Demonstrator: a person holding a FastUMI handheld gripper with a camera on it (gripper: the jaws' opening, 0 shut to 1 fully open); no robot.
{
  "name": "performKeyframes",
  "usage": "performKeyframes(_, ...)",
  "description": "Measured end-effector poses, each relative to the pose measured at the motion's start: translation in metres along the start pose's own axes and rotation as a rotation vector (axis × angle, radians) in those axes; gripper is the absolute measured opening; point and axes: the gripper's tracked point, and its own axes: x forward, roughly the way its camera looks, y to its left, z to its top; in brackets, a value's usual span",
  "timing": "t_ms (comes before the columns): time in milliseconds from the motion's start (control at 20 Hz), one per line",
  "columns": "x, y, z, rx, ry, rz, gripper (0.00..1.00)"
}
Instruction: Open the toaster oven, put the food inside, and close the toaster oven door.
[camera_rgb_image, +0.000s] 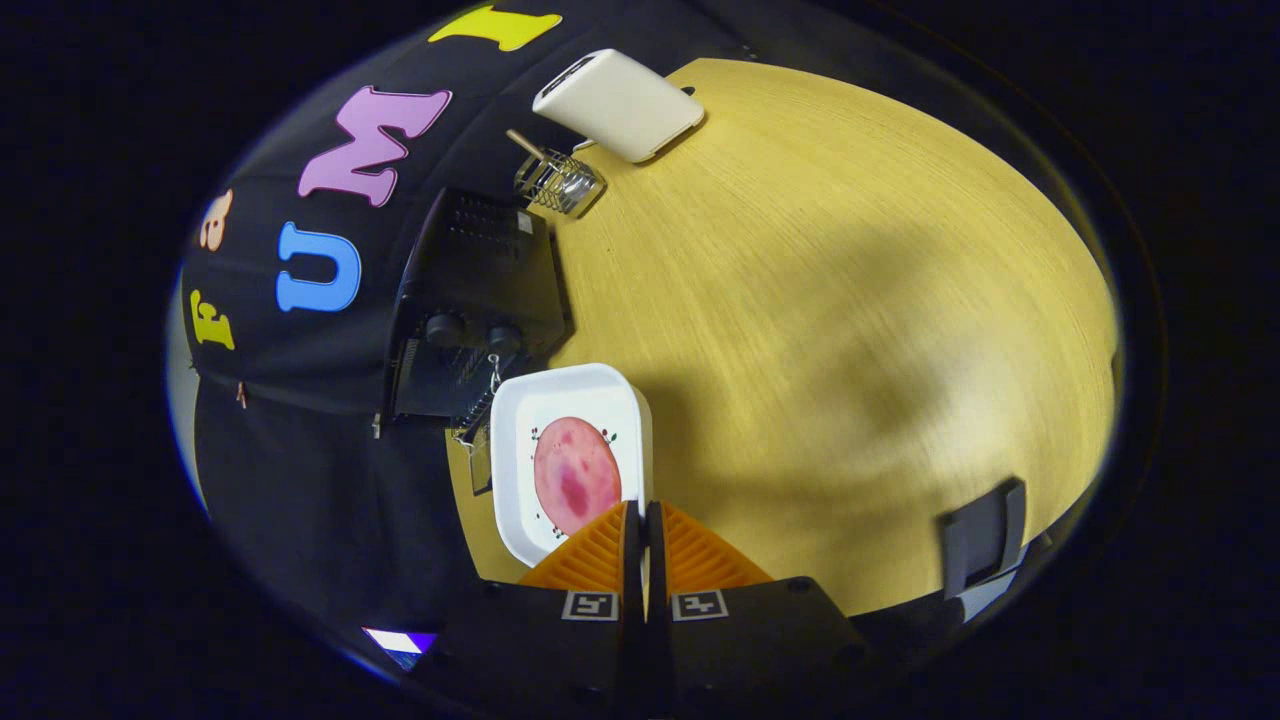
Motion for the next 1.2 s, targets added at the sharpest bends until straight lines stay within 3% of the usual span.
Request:
performKeyframes(500, 0.061, 0.121, -0.056, 0.170, -0.131, 0.036, 0.05)
performKeyframes(750, 0.106, 0.156, -0.066, 0.281, -0.190, -0.001, 0.05)
performKeyframes(1200, 0.176, 0.196, -0.023, 0.661, -0.423, -0.054, 0.05)
